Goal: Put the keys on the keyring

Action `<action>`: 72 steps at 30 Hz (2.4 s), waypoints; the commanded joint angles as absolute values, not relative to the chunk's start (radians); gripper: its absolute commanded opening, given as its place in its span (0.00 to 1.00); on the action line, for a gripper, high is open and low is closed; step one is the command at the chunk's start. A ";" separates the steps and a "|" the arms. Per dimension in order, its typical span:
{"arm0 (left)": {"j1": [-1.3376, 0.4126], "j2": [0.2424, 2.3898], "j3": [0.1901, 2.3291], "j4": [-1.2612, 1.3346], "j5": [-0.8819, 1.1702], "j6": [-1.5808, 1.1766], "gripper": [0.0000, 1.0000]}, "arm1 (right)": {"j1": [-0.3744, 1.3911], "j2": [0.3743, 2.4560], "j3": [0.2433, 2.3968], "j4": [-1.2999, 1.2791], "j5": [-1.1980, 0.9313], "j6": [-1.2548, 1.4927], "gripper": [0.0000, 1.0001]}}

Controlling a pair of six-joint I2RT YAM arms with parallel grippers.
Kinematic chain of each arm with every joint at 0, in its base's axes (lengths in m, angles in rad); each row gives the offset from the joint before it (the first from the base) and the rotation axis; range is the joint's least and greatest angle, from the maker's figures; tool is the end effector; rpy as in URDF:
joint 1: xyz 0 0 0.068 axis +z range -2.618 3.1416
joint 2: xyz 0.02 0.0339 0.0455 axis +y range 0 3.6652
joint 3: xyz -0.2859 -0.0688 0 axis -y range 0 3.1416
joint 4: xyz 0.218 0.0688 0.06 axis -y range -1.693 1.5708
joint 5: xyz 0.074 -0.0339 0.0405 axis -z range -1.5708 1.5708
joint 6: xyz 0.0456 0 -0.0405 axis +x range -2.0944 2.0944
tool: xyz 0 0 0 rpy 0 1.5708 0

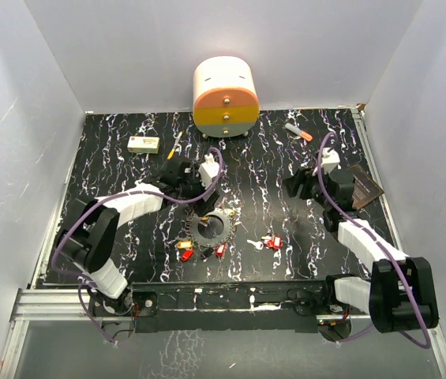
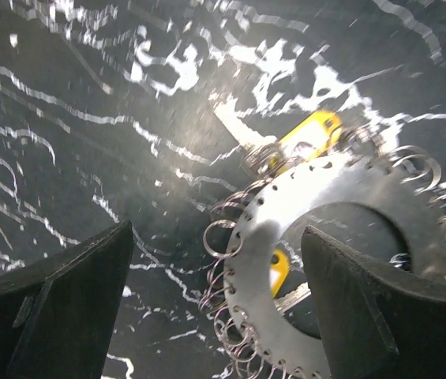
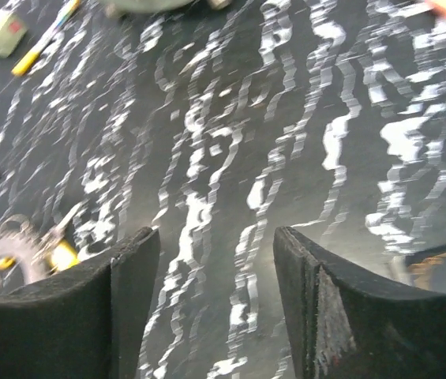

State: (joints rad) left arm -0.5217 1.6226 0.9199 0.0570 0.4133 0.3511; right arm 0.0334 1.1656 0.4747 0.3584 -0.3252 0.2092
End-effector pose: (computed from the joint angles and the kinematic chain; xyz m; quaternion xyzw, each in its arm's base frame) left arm 0.2790 -0.1815 0.2343 0.4532 0.7551 -0.2202 0.4195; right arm 0.2237 0.0221 0.2453 -0.0230 0.8088 0.2002 0.5525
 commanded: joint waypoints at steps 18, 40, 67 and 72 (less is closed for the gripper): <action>-0.515 1.481 0.940 -0.137 0.185 0.500 0.83 | 0.565 1.277 0.657 -0.028 -0.236 0.246 0.57; -0.509 1.431 1.047 -0.390 0.221 0.612 0.89 | 0.768 1.476 0.876 -0.207 -0.005 0.072 0.46; -0.509 1.407 1.016 -0.358 0.195 0.501 0.88 | 0.816 1.570 0.858 -0.104 0.000 0.087 0.39; -0.509 1.401 1.007 -0.353 0.180 0.502 0.88 | 0.815 1.591 0.859 -0.103 -0.001 0.084 0.39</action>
State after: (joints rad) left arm -0.5129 1.4574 1.0149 -0.3542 0.1909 0.5117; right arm 0.8108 1.5799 0.8360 -0.1715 0.0006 0.0856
